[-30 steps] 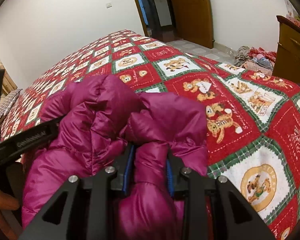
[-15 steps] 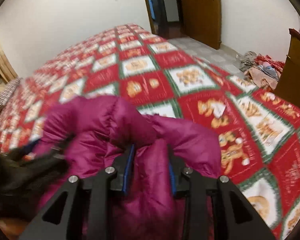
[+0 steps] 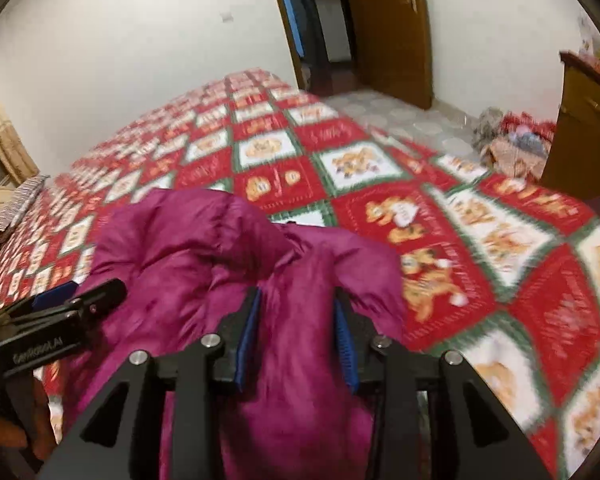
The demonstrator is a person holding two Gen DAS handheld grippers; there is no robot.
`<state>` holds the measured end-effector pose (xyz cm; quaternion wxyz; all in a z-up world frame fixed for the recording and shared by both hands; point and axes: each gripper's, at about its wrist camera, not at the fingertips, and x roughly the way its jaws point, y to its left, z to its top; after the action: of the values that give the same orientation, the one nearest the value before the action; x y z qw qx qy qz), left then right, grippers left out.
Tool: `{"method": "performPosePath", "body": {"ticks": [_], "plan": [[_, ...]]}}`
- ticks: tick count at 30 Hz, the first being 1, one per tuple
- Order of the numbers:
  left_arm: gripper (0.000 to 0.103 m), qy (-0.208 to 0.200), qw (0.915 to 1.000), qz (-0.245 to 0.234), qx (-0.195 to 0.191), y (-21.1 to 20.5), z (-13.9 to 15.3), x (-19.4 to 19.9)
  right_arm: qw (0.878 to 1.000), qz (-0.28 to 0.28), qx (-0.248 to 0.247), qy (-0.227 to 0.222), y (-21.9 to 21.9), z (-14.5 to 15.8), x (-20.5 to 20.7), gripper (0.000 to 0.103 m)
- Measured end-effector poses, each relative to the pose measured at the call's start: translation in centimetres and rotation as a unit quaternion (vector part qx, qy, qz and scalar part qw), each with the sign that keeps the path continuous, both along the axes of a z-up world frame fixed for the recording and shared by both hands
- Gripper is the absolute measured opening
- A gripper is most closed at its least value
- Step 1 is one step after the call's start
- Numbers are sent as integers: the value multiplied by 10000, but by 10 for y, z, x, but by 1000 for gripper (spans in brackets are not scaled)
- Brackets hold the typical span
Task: Fold large clothes
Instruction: 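Lower the folded bundle onto the quilt with both tools and open them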
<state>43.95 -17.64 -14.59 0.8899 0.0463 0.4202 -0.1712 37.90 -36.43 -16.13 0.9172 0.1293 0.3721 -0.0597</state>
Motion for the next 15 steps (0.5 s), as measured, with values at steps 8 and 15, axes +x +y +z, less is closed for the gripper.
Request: {"method": "performPosePath", "body": {"ticks": [8,15], "plan": [[88,-164,9997,16,179,21,-1,-77,9985,306,105,-446,37,30,-97,40],[88,-324,9978,-8,582,15,-17,-102,9990,258,-46,349,67,-17,-97,41]]}}
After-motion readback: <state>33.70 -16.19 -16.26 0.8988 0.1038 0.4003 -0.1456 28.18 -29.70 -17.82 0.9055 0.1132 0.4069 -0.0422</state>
